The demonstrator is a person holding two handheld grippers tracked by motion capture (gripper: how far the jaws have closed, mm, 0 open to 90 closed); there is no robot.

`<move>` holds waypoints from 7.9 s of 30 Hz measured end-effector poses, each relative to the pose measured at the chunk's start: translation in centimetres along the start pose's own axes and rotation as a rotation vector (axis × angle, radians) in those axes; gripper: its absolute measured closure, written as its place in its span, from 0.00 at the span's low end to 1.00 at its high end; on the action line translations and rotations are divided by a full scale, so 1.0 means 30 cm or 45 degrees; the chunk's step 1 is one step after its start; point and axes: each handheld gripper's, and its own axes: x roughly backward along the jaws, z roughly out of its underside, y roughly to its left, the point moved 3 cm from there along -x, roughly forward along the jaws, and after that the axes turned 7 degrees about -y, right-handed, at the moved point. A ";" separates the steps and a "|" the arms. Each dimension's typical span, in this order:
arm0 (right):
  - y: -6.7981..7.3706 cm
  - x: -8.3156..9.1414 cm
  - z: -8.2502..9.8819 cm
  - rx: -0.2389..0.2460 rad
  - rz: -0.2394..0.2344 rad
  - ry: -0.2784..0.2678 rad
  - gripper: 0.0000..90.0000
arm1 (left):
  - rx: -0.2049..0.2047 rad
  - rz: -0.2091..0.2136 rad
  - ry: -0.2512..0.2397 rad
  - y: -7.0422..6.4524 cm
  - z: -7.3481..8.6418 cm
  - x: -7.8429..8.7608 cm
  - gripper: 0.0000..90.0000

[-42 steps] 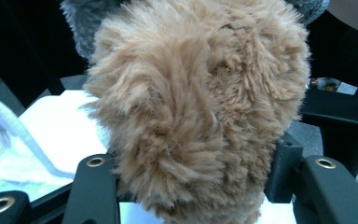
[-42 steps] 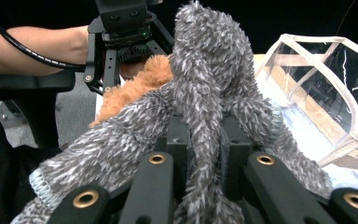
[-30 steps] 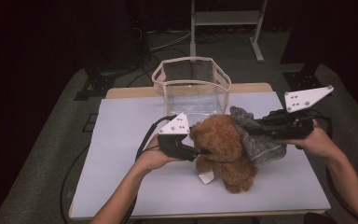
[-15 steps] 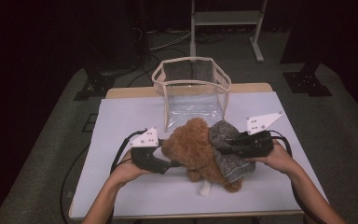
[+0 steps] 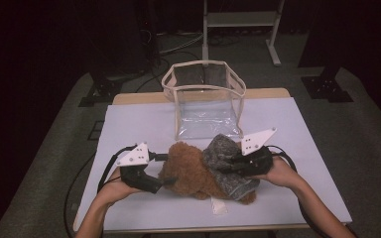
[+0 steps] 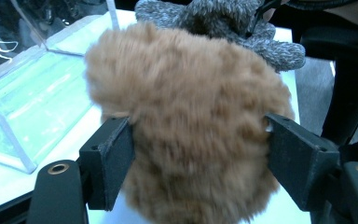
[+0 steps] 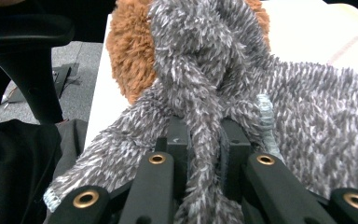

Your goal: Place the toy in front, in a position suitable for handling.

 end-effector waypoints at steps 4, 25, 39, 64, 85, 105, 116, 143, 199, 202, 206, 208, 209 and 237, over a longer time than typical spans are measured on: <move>0.007 0.008 0.001 0.011 0.027 -0.003 0.86 | -0.027 -0.006 -0.024 0.006 -0.025 -0.018 0.27; 0.022 -0.011 -0.005 0.024 0.001 0.002 0.86 | -0.097 0.020 -0.027 0.010 -0.115 -0.041 0.25; 0.025 0.021 -0.004 0.048 0.035 0.012 0.85 | -0.096 0.028 0.143 0.004 -0.069 -0.072 0.29; 0.009 0.090 0.087 -0.058 0.109 -0.002 0.85 | -0.120 0.059 0.233 0.007 -0.060 -0.084 0.29; 0.006 0.114 0.125 -0.085 0.161 -0.019 0.85 | -0.161 0.048 0.389 0.017 -0.003 -0.118 0.33; -0.041 0.082 0.165 -0.253 0.134 -0.172 0.84 | -0.124 0.056 0.421 0.015 0.031 -0.087 0.32; -0.057 0.097 0.214 -0.290 0.169 -0.125 0.84 | -0.133 0.064 0.411 0.009 0.032 -0.091 0.32; -0.004 0.019 0.200 -0.304 0.050 -0.121 0.85 | -0.152 0.093 0.458 0.004 0.019 -0.144 0.32; -0.015 0.535 0.352 -0.383 0.535 0.054 0.53 | -0.156 0.143 0.423 0.010 -0.002 -0.163 0.29; -0.005 0.515 0.306 -0.347 0.490 0.029 0.51 | -0.156 0.139 0.414 0.012 -0.009 -0.159 0.29; 0.009 0.437 0.268 -0.313 0.396 0.005 0.49 | -0.145 0.141 0.351 0.016 -0.023 -0.136 0.29; 0.015 0.384 0.256 -0.289 0.341 0.003 0.48 | -0.148 0.128 0.326 0.017 -0.033 -0.119 0.29; 0.018 0.356 0.250 -0.278 0.317 0.002 0.47 | -0.147 0.118 0.316 0.018 -0.037 -0.110 0.29; 0.031 -0.018 0.136 -0.121 0.059 -0.082 0.26 | -0.033 -0.036 0.305 0.051 0.170 0.083 0.19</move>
